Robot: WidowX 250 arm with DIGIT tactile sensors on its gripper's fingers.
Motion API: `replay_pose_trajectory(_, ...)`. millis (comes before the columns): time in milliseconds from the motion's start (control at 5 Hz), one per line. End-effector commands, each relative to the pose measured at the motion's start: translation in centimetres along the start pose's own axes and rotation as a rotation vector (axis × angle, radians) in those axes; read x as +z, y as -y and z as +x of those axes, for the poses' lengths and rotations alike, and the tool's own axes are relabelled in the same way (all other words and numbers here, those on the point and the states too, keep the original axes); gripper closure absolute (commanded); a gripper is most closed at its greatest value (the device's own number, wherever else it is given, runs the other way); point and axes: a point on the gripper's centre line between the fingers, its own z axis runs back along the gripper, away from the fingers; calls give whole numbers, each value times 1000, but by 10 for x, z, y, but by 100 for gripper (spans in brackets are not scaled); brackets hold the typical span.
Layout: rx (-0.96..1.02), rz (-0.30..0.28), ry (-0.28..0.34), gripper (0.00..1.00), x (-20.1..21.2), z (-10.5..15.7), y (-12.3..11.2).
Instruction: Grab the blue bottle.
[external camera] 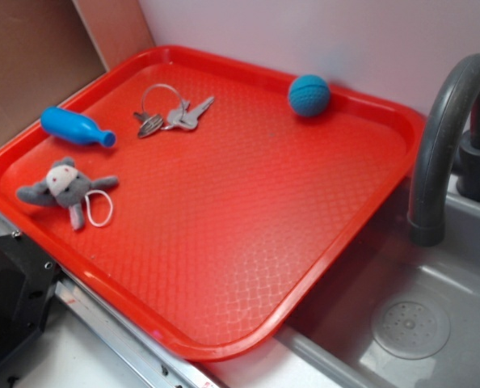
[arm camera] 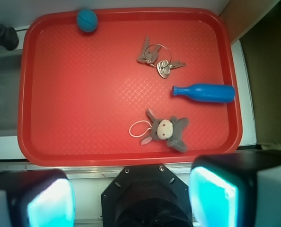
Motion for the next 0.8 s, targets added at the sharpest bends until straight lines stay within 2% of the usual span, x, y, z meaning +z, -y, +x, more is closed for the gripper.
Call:
replay_pose_trajectory(0,0,0,0,0,0,0,0)
replay_pose_trajectory(200,251,-21,51,0,-6,4,-19)
replay_pose_trajectory(400,510,-29,-25,0,-17,15,-45)
replay_pose_trajectory(600,754,25,25,0,-33,23,-67)
